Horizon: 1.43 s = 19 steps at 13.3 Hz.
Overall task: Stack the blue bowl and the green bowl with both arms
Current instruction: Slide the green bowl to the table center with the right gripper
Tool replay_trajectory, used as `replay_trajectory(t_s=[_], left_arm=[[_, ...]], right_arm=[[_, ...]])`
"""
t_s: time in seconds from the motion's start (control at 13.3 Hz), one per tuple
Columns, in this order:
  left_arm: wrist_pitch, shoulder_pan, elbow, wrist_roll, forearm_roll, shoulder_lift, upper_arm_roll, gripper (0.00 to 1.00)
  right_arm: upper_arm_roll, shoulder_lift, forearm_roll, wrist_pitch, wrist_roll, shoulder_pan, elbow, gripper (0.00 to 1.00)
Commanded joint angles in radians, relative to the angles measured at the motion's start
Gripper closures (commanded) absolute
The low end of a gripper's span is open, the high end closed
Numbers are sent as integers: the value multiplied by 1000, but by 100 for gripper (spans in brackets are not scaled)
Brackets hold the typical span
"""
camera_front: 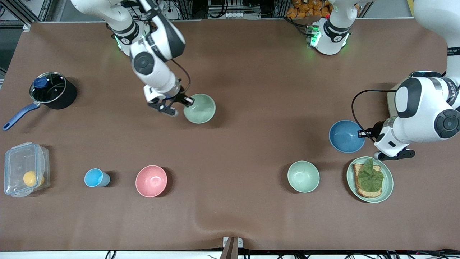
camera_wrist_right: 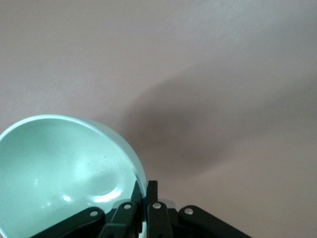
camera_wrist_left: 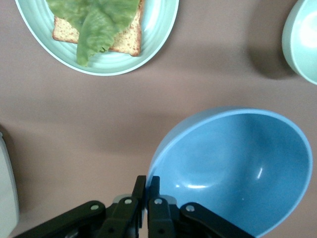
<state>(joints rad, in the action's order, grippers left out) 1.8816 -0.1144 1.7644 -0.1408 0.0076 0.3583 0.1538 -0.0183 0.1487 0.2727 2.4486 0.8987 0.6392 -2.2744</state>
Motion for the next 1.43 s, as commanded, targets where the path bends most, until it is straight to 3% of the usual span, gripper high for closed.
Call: replay_trajectory(t_s=[0.0,0.82,1.35], left_arm=[[-27,-5,-3,-14,-26,-13,12,100],[-33,-11,-25,-20,-32,-12,27,100],[-36,-11,-29,-19,-32,-9,27,100]], right_arm=[[11,28,13,71,83,60,-7,100],[14,213,10,305,331,256,47,100],[14,259,10,349,333,260,59,100]])
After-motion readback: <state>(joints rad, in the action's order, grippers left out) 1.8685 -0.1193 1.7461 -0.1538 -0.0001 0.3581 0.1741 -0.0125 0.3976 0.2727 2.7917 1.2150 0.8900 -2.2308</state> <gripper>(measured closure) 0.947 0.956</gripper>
